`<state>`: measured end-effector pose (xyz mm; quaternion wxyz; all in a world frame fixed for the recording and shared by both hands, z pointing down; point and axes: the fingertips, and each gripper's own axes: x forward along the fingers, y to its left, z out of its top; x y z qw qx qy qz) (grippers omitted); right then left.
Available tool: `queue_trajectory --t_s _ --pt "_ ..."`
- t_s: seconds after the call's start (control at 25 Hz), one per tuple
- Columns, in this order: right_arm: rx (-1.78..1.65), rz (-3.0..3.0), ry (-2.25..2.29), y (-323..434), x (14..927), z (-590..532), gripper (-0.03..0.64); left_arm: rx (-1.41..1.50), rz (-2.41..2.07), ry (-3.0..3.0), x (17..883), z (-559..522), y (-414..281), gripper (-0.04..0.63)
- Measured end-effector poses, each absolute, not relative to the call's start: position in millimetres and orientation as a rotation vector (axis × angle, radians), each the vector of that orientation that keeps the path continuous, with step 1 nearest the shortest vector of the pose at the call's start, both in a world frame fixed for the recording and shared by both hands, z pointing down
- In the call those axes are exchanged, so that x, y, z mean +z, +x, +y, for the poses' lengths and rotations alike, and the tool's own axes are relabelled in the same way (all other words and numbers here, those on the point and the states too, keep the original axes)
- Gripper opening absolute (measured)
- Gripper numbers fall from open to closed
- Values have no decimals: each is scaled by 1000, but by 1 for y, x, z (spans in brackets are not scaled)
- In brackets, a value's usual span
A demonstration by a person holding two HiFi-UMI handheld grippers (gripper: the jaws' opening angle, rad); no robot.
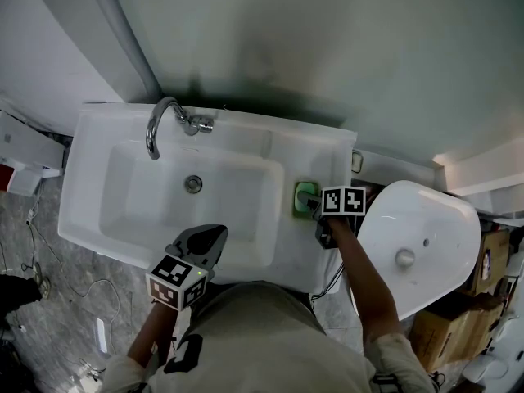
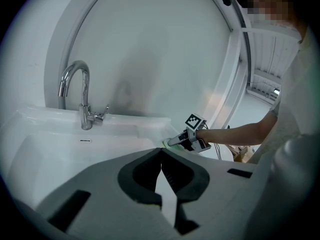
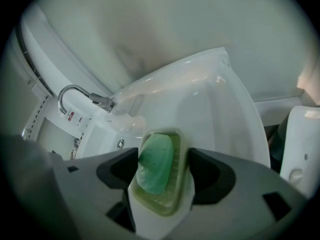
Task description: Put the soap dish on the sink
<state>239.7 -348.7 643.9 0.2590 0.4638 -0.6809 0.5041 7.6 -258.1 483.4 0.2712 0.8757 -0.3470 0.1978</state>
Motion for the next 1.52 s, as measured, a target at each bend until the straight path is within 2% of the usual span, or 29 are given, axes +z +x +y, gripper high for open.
queue_trajectory --t_s 0.44,0.6,0.88,1.16,1.44,1.52 --pt "1334 -1807 1306 243 645 -350 325 543 -946 2355 482 -255 10 19" --pt "1363 -1828 1307 241 640 -349 379 539 -949 2360 480 -254 11 19" --pt "1278 -1891 1235 227 616 -328 427 531 -958 2368 477 -252 9 20" --pt "1130 -1827 1155 218 634 -302 468 517 -963 2400 474 -248 8 20" --pt "1023 -1739 1135 227 654 -292 468 522 -986 2381 475 -237 -5 19" --pt "995 -1714 1153 230 656 -293 438 523 -985 2376 477 -235 -7 19"
